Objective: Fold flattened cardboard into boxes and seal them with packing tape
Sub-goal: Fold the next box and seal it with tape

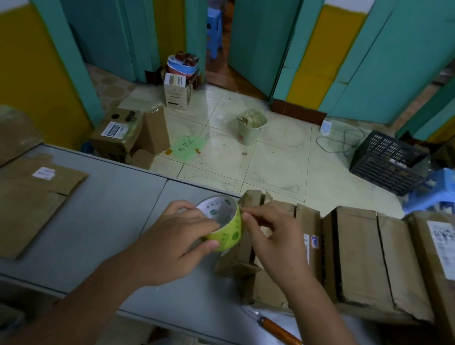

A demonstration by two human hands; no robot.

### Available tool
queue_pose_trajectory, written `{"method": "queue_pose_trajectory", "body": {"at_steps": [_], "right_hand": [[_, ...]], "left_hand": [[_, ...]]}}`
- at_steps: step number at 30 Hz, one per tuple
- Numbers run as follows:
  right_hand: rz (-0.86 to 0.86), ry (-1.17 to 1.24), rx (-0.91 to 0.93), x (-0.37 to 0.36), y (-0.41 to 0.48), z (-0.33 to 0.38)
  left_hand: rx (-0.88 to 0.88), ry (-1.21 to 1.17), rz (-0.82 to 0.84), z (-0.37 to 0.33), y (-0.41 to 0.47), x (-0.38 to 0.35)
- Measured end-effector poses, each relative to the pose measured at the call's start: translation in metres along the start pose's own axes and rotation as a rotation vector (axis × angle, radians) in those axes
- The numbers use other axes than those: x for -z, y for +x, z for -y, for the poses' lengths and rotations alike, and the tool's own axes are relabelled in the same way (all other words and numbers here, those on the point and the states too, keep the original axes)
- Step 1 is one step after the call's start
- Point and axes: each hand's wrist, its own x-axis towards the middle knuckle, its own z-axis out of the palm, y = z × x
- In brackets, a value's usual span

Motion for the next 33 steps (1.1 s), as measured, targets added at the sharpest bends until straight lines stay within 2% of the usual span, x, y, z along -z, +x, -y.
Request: {"method": "queue_pose_trajectory", "body": {"at_steps": [4,9,12,16,18,22,25,29,31,33], "right_hand": [[-0.019,0.027,-0.084,-0.002,0.002,-0.001],[-0.005,0.098,-0.130,-0.001,-0.001,-0.004],[-0.031,0.190,-0.218,0.003,-0.004,-0.004],[-0.031,0.265,-0.251,0.011,-0.011,0.000],[-0.059,0.307,-0.295,0.010,-0.015,0.001],[-0.230,0.514,-0.465,0.009,-0.020,-0.005],[-0.283,0.687,-0.579,0.018,-0.019,-0.012],[-0.298,0.954,-0.735,0.029,-0.013,-0.014],[-0.281,0.985,-0.748,0.031,-0.012,-0.018],[-0.273,0.937,-0.704,0.030,-0.011,-0.020]], "left_hand": [[0.007,-0.177,0.040,-0.004,0.006,-0.004],[0.141,-0.474,0.003,-0.004,0.009,-0.015],[0.218,-0.407,-0.008,-0.001,0.011,-0.021],[0.479,-0.355,0.033,0.011,0.018,-0.021],[0.538,-0.305,0.008,0.015,0.021,-0.020],[0.442,-0.176,0.038,0.015,0.027,-0.019],[0.358,-0.487,0.118,0.016,0.029,-0.012],[0.233,-1.000,0.120,0.017,0.018,-0.001],[0.216,-1.047,0.115,0.013,0.015,-0.001],[0.229,-0.985,0.086,0.012,0.014,-0.004]]}}
